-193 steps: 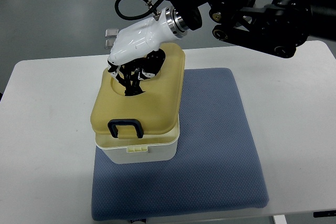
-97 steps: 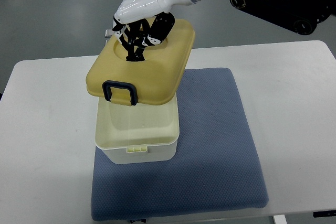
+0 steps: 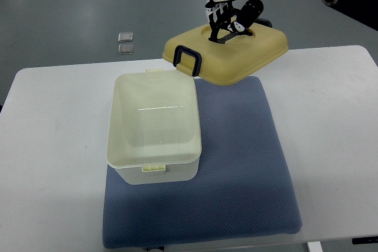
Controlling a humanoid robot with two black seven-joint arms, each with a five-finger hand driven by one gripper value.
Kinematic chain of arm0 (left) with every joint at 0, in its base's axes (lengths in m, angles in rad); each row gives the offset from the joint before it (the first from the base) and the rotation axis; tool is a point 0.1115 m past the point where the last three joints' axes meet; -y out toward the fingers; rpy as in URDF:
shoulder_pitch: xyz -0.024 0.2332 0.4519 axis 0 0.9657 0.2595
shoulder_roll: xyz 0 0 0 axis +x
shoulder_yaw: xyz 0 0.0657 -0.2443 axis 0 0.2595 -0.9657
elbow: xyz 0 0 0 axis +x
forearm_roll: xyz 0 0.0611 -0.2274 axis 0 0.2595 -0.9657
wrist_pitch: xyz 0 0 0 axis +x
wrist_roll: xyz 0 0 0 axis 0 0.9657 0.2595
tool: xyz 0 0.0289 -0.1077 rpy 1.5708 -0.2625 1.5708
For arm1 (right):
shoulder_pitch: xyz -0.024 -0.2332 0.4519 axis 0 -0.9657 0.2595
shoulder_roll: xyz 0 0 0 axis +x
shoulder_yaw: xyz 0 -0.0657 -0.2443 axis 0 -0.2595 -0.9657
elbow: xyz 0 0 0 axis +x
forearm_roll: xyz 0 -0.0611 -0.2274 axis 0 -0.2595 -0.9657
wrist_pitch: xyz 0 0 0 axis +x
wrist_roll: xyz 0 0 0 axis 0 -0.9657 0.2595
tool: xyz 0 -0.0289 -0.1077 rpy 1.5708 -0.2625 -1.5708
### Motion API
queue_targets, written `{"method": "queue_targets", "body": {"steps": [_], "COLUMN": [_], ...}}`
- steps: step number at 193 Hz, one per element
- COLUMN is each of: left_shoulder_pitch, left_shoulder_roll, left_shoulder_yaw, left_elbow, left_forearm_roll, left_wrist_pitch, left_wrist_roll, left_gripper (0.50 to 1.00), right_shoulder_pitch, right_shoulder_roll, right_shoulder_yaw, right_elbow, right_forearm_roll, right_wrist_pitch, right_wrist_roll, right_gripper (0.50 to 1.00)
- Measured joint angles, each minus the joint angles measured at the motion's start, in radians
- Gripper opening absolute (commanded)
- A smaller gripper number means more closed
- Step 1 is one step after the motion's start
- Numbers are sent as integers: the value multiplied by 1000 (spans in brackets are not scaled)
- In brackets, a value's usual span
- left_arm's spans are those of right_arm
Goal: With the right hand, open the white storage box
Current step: 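Lift the yellow lid off the box with the right hand, then lower the held lid onto the mat beside the box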
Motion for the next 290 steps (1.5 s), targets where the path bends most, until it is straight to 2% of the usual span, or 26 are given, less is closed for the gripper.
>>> {"method": "queue_targets", "body": {"steps": [63,120,171,290], "left_shoulder_pitch": [0,0,0,1], "left_shoulder_roll": [0,0,0,0], "left_shoulder_yaw": [-4,-3,-4,-4], "left_elbow": [-4,-10,-10,-8], "left_forearm_roll": [1,2,2,2], "left_wrist_pitch": [0,0,0,0], "left_wrist_roll": [0,0,0,0], "left_gripper": [1000,1000,1000,1000], "right_shoulder_pitch": [-143,-273,-334,-480], "right_shoulder_roll": [-109,-133,-115,3], "right_shoulder_yaw": [5,17,15,55], "right_elbow": [-10,-18,-18,-28], "right_forearm_roll": [-4,-1,40,131], "right_wrist_pitch": [-12,-50,-69,-121], "right_wrist_roll": [-16,-59,-108,-212], "right_gripper": [500,500,500,500]}}
